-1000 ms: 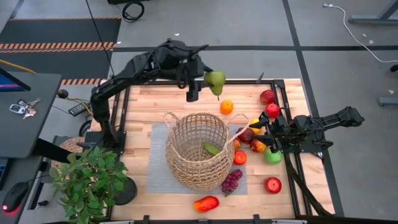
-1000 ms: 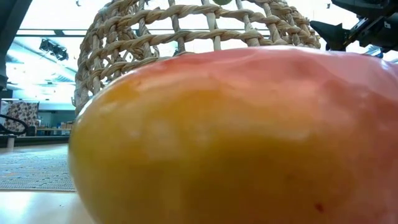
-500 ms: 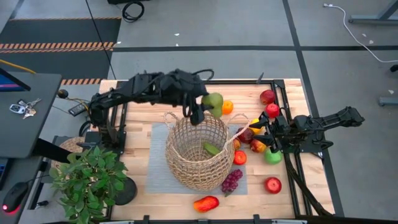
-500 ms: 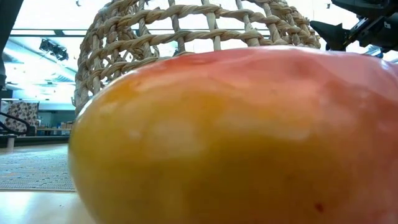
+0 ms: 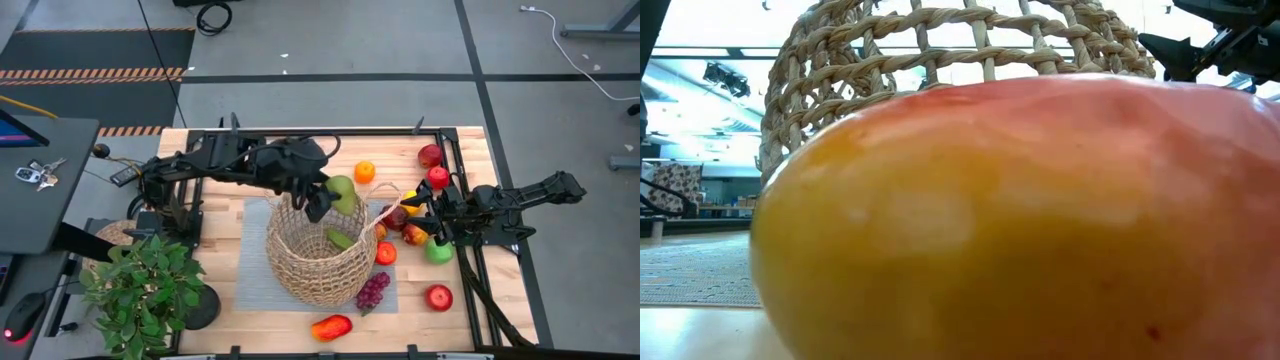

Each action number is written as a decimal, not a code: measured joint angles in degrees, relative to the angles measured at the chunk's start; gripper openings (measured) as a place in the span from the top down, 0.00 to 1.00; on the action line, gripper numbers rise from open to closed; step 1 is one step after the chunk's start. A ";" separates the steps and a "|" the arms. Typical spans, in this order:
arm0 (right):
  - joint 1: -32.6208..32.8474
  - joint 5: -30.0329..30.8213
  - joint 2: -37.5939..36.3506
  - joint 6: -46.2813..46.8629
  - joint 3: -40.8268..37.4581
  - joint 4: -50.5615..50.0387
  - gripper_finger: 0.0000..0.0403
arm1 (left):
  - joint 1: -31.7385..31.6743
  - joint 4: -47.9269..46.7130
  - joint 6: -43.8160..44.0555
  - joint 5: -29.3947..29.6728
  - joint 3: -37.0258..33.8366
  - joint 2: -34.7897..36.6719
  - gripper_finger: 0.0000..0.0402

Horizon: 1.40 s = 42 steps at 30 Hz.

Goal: Build produce basket
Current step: Put the green pear into the brown basket

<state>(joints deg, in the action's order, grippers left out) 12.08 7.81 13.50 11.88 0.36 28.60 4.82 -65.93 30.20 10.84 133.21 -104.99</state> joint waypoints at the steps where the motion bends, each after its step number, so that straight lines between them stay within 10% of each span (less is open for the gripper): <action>1: 0.00 0.00 0.00 0.00 0.00 0.02 0.37 | 0.11 0.06 -0.99 -0.53 0.00 0.00 0.41; 20: 0.00 0.00 0.00 0.00 0.00 0.02 0.37 | -1.21 22.27 -16.36 -23.03 0.00 -0.02 0.40; 31: 0.00 0.00 0.00 0.00 0.00 0.01 0.37 | -1.42 22.64 -16.53 -26.15 0.00 -0.02 0.40; 42: 0.00 0.00 0.00 0.00 -0.02 0.02 0.37 | 1.04 -3.70 -27.38 2.00 -0.04 -1.06 0.40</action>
<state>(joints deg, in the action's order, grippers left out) 12.08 7.81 13.50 11.88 0.34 28.62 5.86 -69.64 2.82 12.84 133.17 -106.05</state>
